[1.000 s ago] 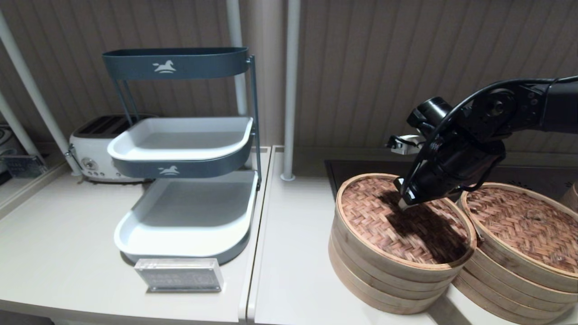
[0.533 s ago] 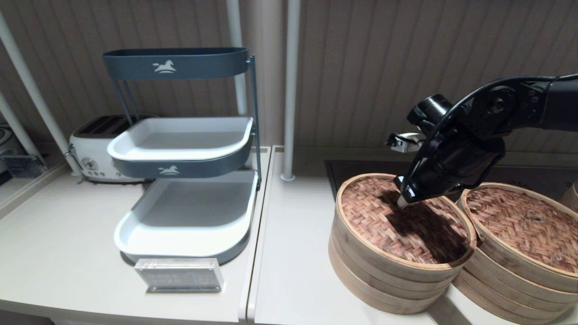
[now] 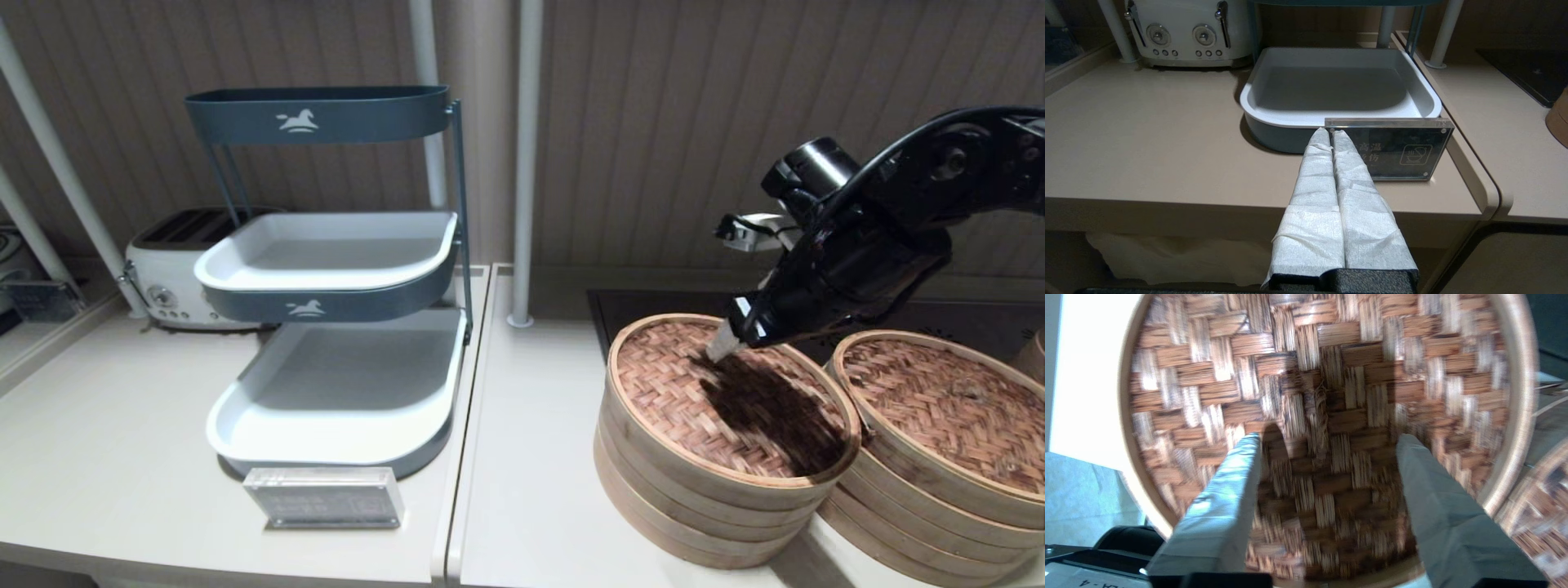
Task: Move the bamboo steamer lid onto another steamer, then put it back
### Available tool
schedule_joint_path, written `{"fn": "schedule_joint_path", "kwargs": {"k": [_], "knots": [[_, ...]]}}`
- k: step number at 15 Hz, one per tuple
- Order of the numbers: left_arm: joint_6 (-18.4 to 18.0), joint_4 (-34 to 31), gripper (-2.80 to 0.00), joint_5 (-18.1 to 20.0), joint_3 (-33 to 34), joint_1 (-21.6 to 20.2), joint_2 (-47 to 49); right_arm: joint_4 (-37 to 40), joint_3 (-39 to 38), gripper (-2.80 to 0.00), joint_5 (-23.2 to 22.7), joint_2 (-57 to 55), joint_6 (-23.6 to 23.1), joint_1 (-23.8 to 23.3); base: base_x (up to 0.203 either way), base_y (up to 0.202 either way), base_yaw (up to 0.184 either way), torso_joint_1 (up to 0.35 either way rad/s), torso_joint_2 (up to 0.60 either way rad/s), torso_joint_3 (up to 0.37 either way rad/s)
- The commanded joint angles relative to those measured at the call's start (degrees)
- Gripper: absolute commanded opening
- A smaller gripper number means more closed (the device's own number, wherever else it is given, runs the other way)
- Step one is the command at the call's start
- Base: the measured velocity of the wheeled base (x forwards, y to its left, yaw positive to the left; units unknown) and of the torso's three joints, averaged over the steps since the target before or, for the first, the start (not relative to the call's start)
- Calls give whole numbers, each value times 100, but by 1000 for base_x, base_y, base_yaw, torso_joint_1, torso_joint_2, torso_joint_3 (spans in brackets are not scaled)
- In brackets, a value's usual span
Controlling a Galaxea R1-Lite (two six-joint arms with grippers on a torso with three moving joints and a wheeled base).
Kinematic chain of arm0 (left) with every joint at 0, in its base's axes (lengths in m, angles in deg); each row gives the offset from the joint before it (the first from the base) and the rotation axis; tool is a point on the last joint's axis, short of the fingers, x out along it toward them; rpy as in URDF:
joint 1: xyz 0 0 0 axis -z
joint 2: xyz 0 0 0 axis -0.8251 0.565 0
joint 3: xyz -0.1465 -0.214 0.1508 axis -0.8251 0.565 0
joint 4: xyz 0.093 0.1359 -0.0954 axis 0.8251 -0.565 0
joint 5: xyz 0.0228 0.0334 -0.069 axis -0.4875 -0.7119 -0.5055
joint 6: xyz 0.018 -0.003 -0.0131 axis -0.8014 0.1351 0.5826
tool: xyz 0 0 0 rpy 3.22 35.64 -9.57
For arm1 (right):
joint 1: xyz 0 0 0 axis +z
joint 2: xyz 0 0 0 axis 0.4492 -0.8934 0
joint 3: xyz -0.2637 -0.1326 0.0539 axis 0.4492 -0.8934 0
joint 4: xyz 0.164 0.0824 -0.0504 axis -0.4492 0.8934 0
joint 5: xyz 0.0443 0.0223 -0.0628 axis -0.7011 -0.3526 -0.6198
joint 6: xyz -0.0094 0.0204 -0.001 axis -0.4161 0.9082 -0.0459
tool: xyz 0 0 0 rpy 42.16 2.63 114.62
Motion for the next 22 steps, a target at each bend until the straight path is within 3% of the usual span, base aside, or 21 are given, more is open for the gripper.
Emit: {"fn": "schedule_joint_path", "kwargs": {"k": [1, 7, 8, 9, 18, 22], "knots": [[-3, 4, -280, -6, 158, 0, -17, 29, -8, 0, 0, 404, 1, -8, 0, 0, 0, 0, 0, 0], [-6, 4, -280, 3, 158, 0, -11, 31, -647, 0, 42, 2045, -2, -47, 0, 0, 0, 0, 0, 0], [3, 4, -280, -6, 158, 0, -14, 31, -835, -170, 41, 2335, -5, -105, 0, 0, 0, 0, 0, 0], [-2, 4, -280, -5, 158, 0, -13, 25, -1083, -280, 36, 2667, -18, -188, 0, 0, 0, 0, 0, 0], [-6, 4, -280, -3, 158, 0, -20, -200, -3842, -280, 65, 6066, -21, -523, 0, 0, 0, 0, 0, 0], [2, 4, -280, -6, 158, 0, -11, -439, -5591, -280, 505, 8002, -43, -833, 0, 0, 0, 0, 0, 0]]}}
